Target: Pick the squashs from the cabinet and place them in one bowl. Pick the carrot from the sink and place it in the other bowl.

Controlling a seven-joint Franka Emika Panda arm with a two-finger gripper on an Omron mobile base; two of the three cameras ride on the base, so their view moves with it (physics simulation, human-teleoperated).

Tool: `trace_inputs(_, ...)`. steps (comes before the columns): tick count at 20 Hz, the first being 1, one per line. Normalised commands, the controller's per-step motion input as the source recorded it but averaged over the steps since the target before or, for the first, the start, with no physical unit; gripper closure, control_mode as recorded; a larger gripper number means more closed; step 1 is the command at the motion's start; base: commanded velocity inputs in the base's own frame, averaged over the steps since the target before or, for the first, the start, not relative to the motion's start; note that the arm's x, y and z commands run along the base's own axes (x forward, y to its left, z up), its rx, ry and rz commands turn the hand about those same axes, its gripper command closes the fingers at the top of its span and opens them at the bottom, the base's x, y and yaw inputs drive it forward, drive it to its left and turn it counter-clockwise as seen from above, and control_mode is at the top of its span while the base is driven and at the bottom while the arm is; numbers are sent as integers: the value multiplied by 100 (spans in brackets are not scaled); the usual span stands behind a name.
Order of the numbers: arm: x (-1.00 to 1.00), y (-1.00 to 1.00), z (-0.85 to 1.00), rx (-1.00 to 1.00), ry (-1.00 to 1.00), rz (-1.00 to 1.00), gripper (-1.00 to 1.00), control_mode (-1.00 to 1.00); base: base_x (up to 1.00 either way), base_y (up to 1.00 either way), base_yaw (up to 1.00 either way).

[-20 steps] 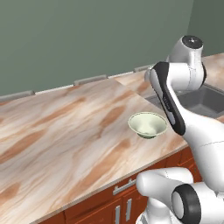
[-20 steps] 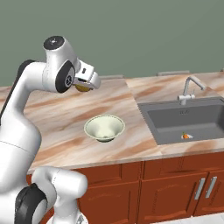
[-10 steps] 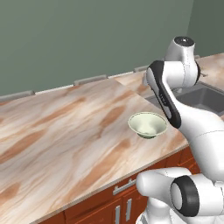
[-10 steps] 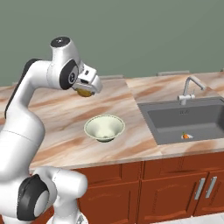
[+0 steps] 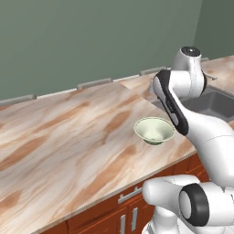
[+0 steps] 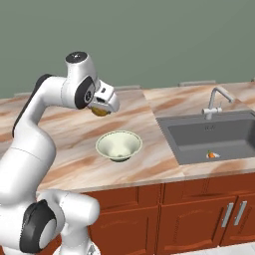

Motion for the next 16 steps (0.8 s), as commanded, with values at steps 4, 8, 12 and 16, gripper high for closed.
trace_inputs(4,12,-6,-21,0,2,0,100,-100,0,0,0)
trace_inputs(8,16,-4,-21,0,3,0,100,-100,0,0,0)
trace_inputs(12,20,-2,-22,0,8,0,100,-100,0,0,0)
trace_inputs(16,22,-2,-22,0,11,0,100,-100,0,0,0)
